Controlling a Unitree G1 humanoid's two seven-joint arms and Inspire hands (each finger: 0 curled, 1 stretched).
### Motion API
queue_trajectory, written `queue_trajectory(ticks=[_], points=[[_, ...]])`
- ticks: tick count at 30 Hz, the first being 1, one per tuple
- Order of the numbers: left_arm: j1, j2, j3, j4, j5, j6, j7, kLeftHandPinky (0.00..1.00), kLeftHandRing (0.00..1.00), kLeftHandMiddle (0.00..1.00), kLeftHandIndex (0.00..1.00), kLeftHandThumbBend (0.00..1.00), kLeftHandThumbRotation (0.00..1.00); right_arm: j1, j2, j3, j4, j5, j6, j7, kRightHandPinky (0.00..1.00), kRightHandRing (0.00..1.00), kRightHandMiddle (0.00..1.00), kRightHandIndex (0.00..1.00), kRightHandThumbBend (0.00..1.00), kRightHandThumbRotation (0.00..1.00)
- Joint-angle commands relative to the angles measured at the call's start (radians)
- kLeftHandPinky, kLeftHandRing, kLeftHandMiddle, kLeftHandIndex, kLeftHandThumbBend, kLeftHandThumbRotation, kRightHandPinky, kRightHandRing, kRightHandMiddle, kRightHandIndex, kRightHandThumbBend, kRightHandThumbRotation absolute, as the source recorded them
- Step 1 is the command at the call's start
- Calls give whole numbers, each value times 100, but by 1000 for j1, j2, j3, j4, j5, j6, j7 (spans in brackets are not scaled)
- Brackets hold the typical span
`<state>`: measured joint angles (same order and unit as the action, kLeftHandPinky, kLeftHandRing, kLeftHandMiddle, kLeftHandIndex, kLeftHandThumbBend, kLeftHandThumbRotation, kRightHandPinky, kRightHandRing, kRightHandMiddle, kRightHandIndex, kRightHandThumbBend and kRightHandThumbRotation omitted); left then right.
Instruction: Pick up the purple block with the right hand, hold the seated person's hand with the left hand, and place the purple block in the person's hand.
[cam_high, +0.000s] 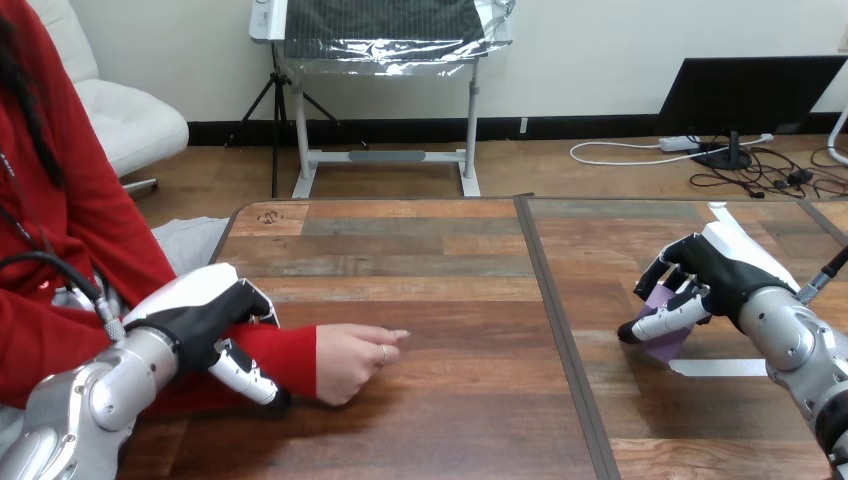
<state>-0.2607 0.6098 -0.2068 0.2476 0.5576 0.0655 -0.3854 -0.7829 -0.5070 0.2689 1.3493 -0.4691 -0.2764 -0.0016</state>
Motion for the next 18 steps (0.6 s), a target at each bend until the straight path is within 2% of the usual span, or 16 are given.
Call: queue_trajectory(ticks=[1,11,18], points=[[-98,-2,65,-164,-33,-8,32,24,31,39,43,77,0,-81,5,-16,-51,13,-19,-25,39,45,50,51,81,0],[-122,0,83,-221,-45,7,19,26,33,40,43,77,0,-83,7,-20,-62,19,-42,-25,37,43,49,50,81,0],[-133,-1,95,-244,-53,-5,31,26,33,40,43,78,0,-86,8,-23,-70,22,-47,-24,36,42,48,50,81,0]])
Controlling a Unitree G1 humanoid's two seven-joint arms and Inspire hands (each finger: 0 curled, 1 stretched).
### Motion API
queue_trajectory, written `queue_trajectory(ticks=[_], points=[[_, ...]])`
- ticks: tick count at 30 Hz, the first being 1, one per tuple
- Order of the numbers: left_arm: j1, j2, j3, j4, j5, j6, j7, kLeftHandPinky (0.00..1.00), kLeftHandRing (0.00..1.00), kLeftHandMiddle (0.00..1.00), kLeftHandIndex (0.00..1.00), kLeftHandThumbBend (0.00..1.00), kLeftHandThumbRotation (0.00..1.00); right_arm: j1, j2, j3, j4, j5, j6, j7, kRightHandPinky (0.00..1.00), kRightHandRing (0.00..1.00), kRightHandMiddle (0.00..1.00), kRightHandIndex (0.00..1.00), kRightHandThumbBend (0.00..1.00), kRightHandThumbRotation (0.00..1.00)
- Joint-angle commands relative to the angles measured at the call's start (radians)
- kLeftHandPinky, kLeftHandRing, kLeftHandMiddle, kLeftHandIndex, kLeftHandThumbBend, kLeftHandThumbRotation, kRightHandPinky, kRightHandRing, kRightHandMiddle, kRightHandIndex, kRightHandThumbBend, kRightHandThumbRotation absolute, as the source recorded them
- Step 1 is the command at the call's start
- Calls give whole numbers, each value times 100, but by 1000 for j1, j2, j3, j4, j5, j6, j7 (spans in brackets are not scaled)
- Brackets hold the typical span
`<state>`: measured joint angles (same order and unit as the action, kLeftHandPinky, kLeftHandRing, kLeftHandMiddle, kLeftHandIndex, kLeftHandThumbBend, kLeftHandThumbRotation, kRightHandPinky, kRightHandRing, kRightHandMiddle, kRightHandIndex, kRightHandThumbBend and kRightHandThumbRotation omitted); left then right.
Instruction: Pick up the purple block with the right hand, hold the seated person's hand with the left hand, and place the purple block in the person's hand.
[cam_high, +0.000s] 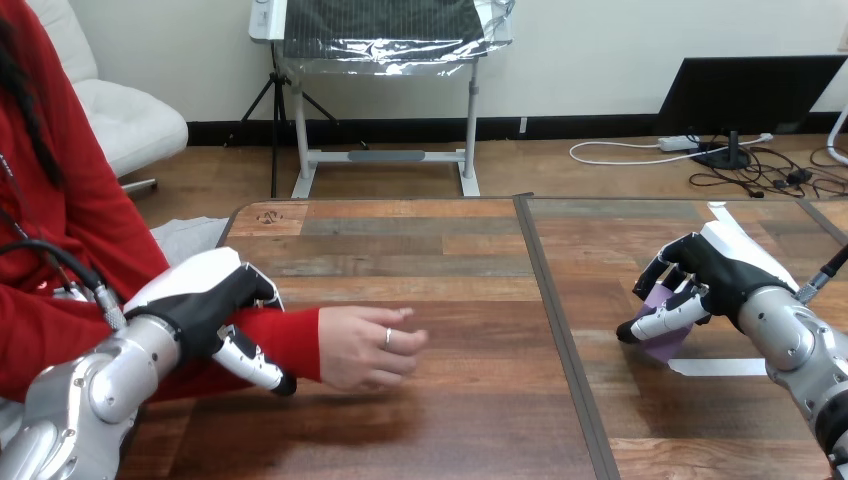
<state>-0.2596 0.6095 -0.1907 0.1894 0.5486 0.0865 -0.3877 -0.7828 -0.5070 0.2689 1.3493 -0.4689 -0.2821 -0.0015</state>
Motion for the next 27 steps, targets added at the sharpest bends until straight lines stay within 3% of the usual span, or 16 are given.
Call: queue_trajectory(ticks=[1,20,27], points=[[-136,0,80,-188,-45,-29,35,26,33,40,42,79,0,-87,8,-24,-70,23,-43,-26,36,42,48,50,81,0],[-156,-7,90,-231,-66,3,31,27,33,40,43,80,0,-93,15,-43,-83,48,-66,-15,37,41,47,50,80,0],[-166,-11,88,-243,-70,17,28,27,34,40,43,80,0,-89,19,-46,-107,64,-107,-16,36,41,47,49,80,0]])
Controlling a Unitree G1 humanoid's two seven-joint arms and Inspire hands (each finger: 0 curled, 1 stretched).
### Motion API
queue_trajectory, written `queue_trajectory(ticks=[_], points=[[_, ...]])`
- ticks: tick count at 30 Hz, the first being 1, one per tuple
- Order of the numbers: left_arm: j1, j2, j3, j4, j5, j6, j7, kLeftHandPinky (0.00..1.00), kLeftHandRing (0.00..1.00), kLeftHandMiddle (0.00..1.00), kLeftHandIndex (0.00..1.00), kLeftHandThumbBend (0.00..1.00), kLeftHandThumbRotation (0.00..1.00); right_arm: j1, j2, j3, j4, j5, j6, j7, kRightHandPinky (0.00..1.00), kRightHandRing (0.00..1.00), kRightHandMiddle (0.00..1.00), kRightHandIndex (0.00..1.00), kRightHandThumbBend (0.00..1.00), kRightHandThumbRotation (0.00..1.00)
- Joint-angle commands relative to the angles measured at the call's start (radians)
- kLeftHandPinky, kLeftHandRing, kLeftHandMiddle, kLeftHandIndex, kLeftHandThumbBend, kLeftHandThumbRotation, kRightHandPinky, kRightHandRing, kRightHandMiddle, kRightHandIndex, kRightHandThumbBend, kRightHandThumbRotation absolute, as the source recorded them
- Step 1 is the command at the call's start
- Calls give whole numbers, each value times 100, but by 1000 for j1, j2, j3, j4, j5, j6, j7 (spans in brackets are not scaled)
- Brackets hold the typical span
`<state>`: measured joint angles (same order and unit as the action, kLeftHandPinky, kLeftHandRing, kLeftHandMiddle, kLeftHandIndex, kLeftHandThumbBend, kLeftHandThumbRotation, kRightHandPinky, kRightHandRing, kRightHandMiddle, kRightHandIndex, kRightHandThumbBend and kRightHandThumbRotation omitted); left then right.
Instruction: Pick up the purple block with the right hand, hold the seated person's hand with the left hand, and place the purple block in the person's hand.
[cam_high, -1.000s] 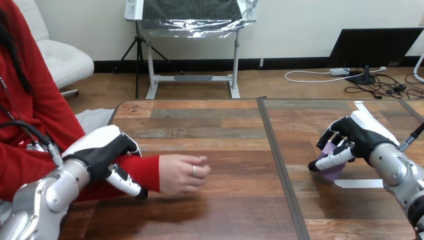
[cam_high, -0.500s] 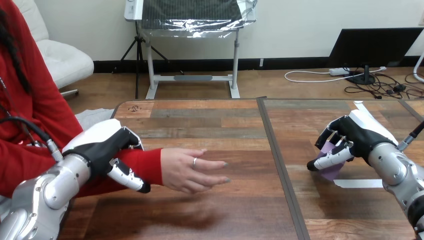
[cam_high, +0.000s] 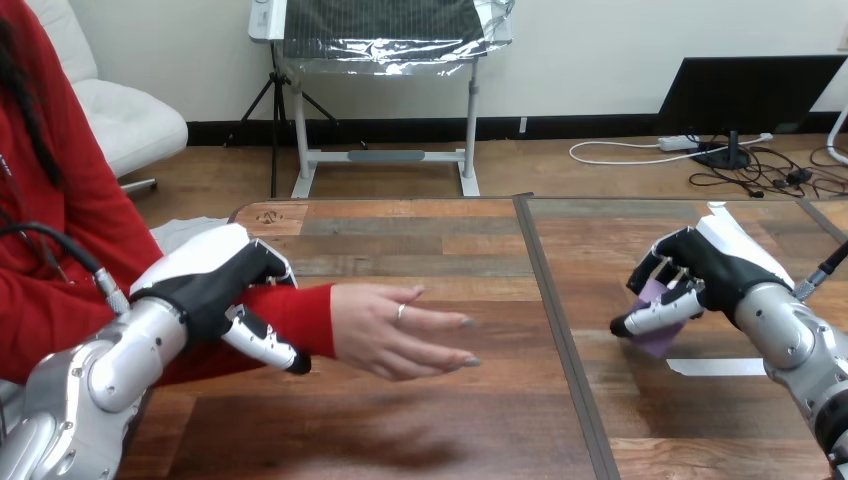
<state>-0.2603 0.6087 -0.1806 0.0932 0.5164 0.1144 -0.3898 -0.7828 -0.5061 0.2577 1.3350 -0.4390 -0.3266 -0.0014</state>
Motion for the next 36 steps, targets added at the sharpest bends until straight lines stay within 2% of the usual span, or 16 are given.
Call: queue_trajectory(ticks=[1,11,24,29,36], points=[[-167,-11,78,-148,-39,-9,30,27,34,40,43,80,0,-89,19,-35,-95,36,-69,-16,36,41,47,49,81,0],[-185,-17,74,-144,-42,-8,31,28,34,41,44,80,0,-87,30,-37,-133,44,-114,-27,35,40,46,47,82,0],[-217,-36,75,-135,-66,-20,37,32,39,44,45,82,0,-77,64,-61,-211,78,-154,-17,34,38,44,46,81,0],[-227,-41,72,-135,-66,-19,40,33,40,45,46,82,0,-76,77,-61,-244,83,-149,-12,33,37,44,46,81,0],[-238,-53,71,-133,-68,-28,48,34,40,45,47,83,0,-69,97,-60,-312,86,-117,1,32,36,43,45,80,0]])
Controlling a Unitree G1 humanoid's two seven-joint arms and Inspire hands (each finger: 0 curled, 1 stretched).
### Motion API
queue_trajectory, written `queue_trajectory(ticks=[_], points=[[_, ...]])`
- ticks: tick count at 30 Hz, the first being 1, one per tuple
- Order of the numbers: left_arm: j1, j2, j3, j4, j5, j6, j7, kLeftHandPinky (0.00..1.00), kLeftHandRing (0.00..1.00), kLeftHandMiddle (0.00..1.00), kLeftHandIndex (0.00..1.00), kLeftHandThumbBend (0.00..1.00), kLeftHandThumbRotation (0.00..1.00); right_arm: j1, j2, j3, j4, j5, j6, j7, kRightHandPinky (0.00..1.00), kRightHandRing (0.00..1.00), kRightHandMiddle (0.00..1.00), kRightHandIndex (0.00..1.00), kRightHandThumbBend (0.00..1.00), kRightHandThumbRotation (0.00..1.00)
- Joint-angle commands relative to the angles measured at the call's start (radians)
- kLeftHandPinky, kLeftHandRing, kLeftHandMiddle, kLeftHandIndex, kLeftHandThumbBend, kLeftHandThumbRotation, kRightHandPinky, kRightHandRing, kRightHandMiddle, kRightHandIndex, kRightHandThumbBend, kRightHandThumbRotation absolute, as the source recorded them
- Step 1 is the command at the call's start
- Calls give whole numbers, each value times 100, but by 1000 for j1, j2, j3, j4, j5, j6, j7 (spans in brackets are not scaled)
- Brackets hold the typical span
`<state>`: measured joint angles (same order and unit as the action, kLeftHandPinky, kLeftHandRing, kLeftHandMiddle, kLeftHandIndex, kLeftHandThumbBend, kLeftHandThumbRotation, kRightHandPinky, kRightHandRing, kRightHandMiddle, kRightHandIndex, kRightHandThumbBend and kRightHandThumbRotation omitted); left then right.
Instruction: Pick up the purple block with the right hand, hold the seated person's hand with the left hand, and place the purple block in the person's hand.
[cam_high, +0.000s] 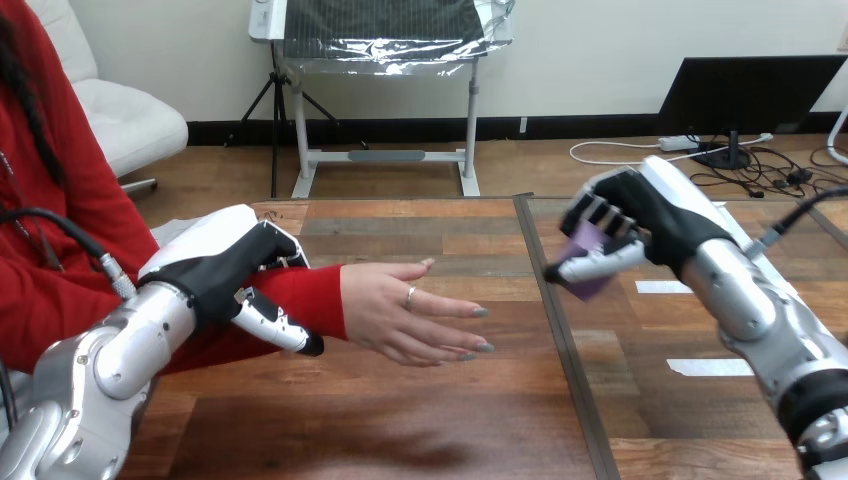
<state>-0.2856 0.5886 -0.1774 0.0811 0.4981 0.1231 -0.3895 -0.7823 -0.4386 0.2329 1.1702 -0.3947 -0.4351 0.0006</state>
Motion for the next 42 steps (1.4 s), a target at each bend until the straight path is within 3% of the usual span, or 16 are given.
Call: queue_trajectory(ticks=[1,17,23,42], points=[[-214,-34,67,-121,-50,-37,47,34,40,45,47,83,0,-68,31,-36,-157,43,-6,1,32,36,43,45,80,0],[-232,-58,60,-123,-41,-41,62,36,42,47,47,82,0,-26,67,-41,-299,56,-3,18,33,35,42,45,78,0],[-240,-69,60,-121,-45,-39,70,37,42,47,47,82,0,-9,80,-42,-330,77,-39,36,32,35,41,44,77,0],[-280,-110,68,-97,-78,-65,91,38,43,47,47,80,0,60,128,-23,-501,91,2,66,30,34,41,44,76,0]])
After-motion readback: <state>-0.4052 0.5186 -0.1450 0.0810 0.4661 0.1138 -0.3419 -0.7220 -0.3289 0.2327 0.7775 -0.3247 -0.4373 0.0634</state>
